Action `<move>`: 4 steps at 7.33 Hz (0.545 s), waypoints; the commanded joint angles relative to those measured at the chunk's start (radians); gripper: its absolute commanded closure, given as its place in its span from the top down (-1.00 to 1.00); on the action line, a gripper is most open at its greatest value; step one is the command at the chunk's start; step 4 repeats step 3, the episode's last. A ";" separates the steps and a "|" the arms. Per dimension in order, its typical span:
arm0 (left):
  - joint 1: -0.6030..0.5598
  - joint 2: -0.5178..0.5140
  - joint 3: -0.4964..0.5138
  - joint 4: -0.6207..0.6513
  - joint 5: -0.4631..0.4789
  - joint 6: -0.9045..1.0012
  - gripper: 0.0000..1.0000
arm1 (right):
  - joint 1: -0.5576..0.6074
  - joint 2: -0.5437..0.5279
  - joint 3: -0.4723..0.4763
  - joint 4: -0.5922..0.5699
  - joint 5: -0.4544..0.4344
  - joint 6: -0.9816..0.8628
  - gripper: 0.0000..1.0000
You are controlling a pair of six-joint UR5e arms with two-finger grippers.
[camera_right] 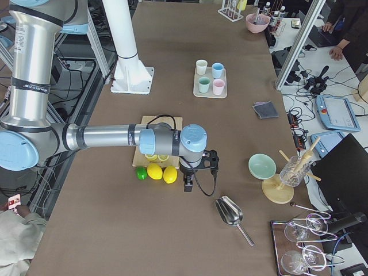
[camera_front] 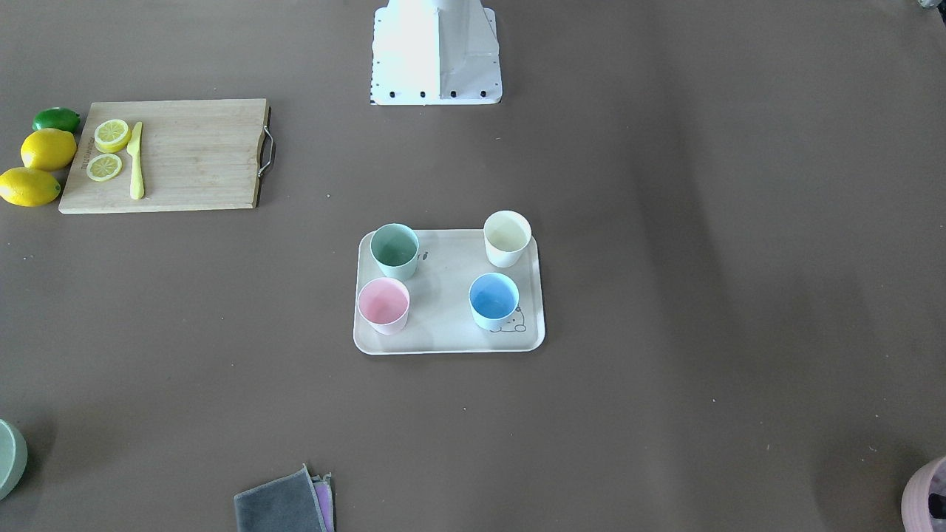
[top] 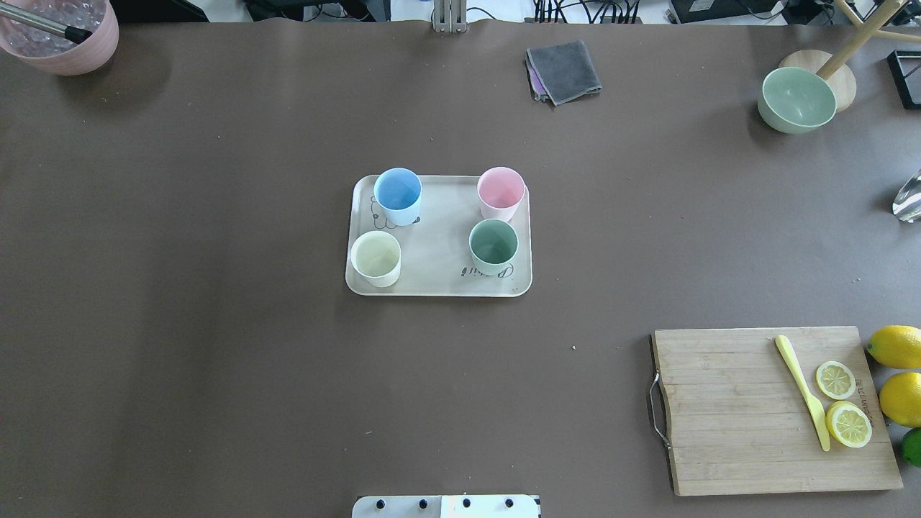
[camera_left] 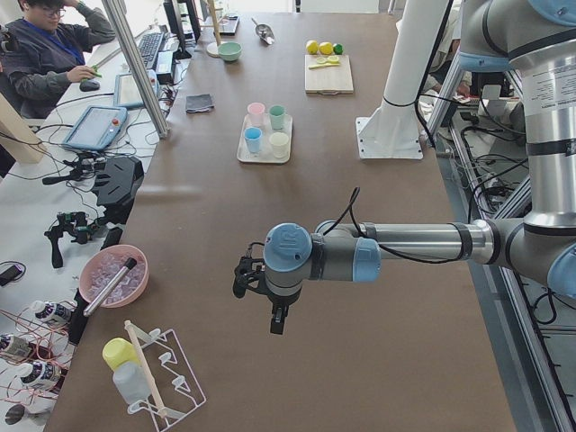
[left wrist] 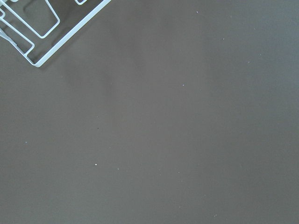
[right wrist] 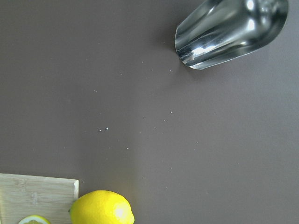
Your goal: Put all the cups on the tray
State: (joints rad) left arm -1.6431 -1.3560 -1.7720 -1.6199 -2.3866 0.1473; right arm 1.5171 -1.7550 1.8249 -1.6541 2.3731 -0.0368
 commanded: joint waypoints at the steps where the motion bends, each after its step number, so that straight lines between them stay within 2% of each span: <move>1: 0.000 0.000 0.000 0.002 0.001 0.000 0.97 | 0.000 0.000 0.004 0.001 0.002 0.000 1.00; 4: 0.000 0.000 -0.003 0.000 0.001 0.000 0.97 | 0.000 0.000 0.007 0.001 0.002 0.000 1.00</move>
